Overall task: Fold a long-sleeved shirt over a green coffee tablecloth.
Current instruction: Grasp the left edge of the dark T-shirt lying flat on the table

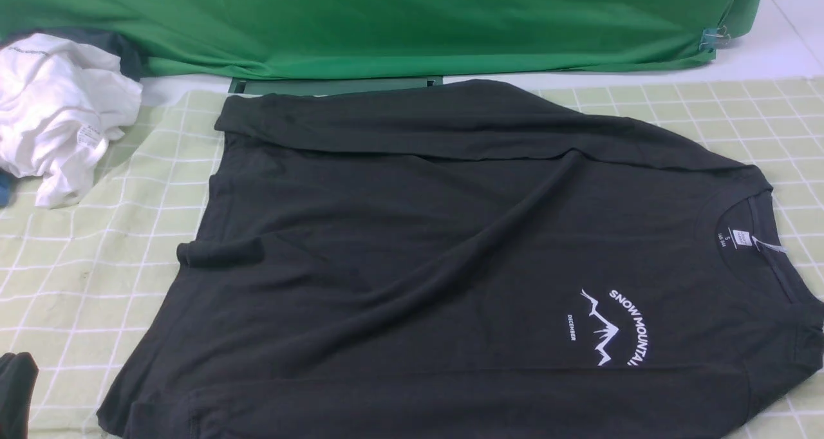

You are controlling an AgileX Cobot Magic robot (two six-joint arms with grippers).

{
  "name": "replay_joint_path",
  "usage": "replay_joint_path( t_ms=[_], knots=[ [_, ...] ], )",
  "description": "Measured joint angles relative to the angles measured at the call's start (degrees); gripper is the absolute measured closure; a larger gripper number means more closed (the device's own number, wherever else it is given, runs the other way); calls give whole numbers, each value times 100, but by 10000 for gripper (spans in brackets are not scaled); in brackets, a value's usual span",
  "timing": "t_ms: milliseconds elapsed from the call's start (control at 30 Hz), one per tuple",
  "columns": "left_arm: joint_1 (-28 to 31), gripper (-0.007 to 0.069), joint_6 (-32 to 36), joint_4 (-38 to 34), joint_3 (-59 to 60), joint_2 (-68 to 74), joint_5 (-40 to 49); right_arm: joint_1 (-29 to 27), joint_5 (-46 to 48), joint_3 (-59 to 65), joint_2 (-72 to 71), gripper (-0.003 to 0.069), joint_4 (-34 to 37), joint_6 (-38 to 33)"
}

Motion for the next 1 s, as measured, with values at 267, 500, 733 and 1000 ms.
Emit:
replay_joint_path(
  t_ms=[267, 500, 733, 1000],
  knots=[
    [0, 608, 0, 0, 0, 0, 0, 0, 0, 0, 0, 414, 0, 0],
    [0, 608, 0, 0, 0, 0, 0, 0, 0, 0, 0, 414, 0, 0],
    [0, 608, 0, 226, 0, 0, -143, 0, 0, 0, 0, 414, 0, 0],
    [0, 608, -627, -1525, 0, 0, -2599, 0, -4, 0, 0, 414, 0, 0]
  ],
)
